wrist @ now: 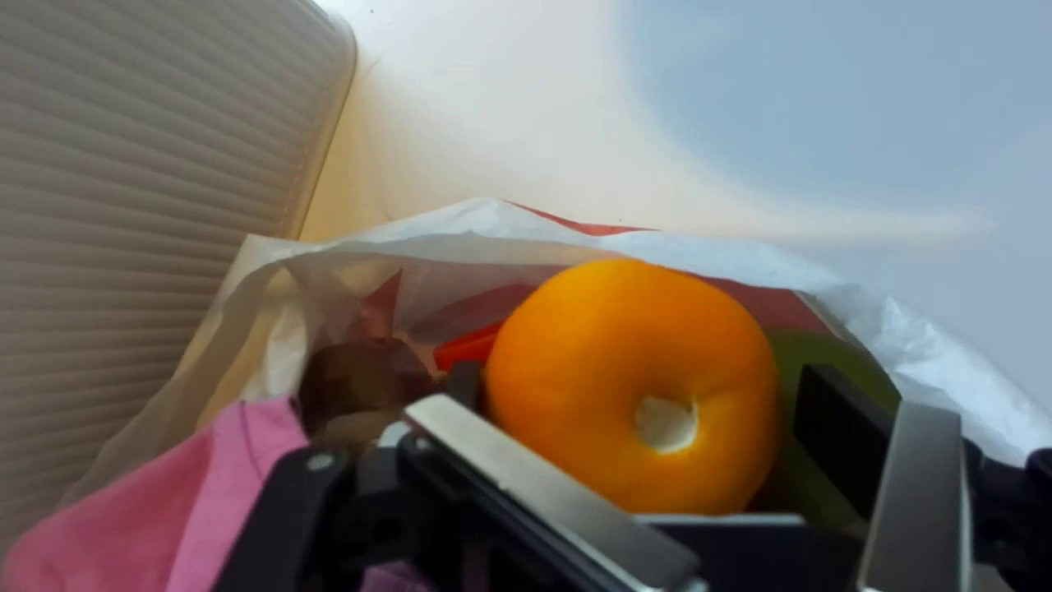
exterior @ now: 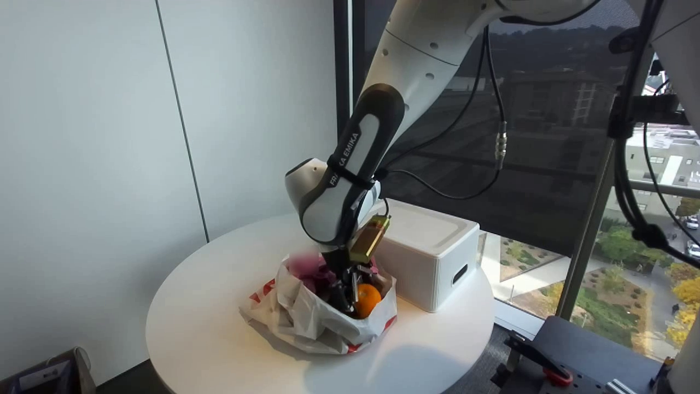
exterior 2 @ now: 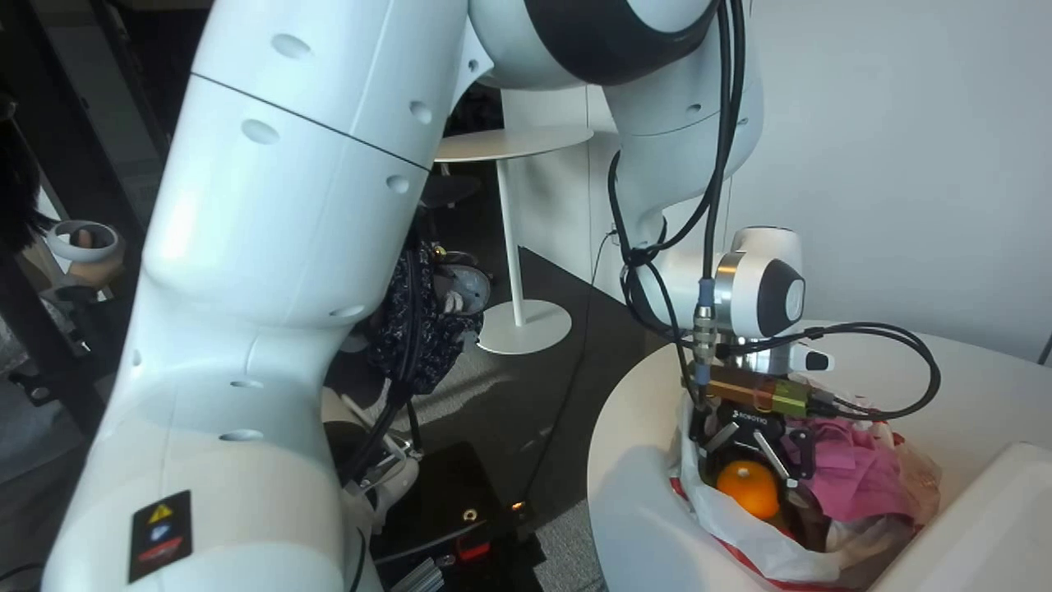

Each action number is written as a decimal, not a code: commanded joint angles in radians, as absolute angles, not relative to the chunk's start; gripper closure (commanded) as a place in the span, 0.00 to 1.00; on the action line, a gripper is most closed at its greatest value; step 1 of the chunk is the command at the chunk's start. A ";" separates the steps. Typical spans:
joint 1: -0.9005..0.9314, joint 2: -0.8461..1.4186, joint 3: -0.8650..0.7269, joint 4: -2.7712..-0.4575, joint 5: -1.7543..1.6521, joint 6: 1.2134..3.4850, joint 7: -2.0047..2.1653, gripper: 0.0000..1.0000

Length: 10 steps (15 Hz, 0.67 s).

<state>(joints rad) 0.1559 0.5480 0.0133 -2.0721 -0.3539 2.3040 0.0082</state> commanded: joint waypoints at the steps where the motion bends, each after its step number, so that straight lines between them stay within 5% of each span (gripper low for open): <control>1: 0.156 0.541 0.005 -2.038 -0.356 2.266 0.003 0.00; 10: 0.093 0.476 -0.029 -1.899 -0.223 2.134 0.118 0.00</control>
<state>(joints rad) 0.1165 0.5173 -0.0361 -1.9387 -0.2852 2.1684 0.0845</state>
